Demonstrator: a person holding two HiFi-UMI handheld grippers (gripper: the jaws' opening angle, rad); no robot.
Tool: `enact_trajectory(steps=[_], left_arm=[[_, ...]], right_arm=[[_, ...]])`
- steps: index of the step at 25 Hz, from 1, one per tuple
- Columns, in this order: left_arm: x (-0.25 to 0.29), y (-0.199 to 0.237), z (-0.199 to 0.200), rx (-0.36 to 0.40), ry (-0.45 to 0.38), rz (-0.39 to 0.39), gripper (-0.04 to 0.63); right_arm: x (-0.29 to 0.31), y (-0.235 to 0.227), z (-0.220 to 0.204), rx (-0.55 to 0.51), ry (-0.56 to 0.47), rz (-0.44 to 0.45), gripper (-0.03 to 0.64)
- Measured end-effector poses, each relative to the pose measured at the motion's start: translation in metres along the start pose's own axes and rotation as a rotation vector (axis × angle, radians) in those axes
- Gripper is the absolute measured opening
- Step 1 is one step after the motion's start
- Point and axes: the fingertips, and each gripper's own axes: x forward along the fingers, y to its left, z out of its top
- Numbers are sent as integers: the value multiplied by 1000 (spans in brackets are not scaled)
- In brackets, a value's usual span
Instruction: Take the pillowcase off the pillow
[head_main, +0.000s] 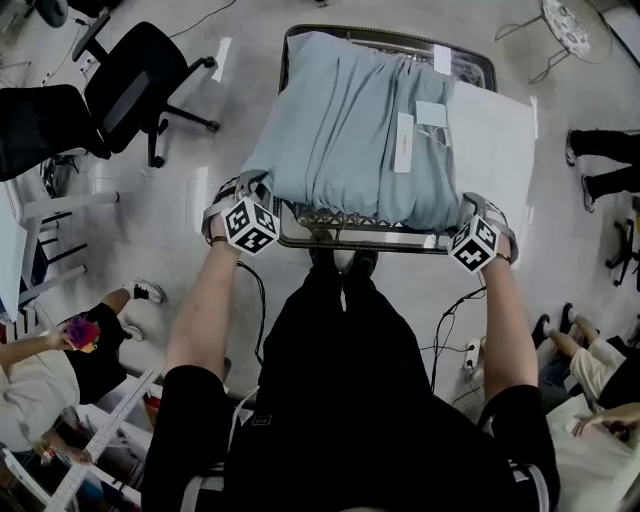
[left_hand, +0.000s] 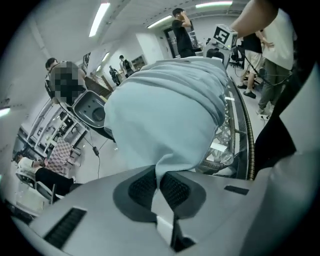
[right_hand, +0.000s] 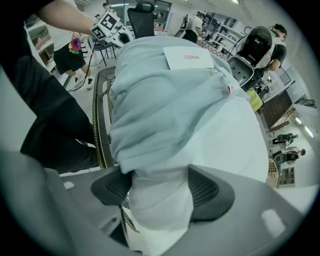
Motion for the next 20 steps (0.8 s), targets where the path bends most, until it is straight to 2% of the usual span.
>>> enact_trajectory(steps=[1,5,10,14,16,20], left_arm=[[1,-2,2,2,-3,-18,11],[-2,3,-12,-30,31,-59,8],[-15,38,-41,-43,66,-36,8],[-21,69,-52,12,89,-19,8],[-22,87,-57,15,102,-8,8],[-21,114,-64,-59,118,15,8]], right_arm=[[0,0,-1,10,4,-3,356],[-7,-2,-5,44,7,-6,295],[-14,-4,-11,65,5,24,259],[-20,-4,-12,95,-13,39,247],[-22,-3,-10,102,-24,47,241],[-25,0,-9,127,-48,62,236]])
